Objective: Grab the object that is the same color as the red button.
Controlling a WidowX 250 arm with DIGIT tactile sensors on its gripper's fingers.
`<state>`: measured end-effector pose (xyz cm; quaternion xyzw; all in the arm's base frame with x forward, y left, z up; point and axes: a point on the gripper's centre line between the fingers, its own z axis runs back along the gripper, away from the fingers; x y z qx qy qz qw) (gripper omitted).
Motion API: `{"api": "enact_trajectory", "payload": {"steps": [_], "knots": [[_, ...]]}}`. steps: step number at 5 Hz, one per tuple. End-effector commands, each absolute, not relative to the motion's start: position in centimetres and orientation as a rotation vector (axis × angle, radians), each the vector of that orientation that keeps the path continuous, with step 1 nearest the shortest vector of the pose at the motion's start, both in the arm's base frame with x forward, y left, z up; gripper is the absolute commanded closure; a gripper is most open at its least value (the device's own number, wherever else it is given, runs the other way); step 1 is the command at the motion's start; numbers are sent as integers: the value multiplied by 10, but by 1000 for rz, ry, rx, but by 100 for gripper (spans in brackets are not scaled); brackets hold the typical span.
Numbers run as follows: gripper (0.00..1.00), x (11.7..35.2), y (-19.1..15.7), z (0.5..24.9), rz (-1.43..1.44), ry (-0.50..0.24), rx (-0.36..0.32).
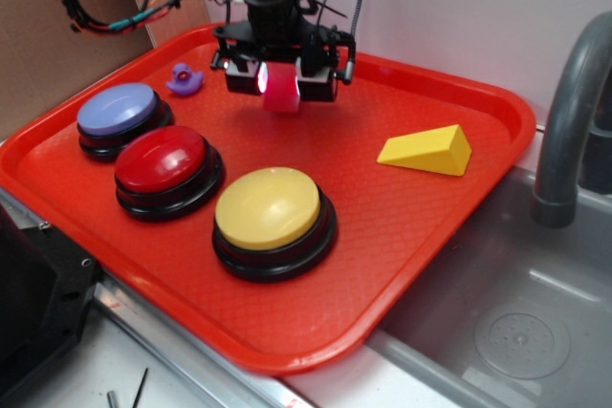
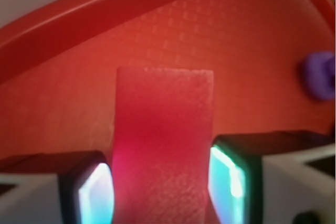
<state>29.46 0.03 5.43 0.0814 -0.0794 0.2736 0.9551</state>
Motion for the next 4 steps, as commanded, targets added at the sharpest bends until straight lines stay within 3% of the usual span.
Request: {"api": "enact_trajectory", "payload": {"steps": [1,3,4], "knots": [[100,256,-11,151,388,-116,66],[100,221,-7,210,407,-159,-21],[100,212,0,218,424,-174,-59]]}}
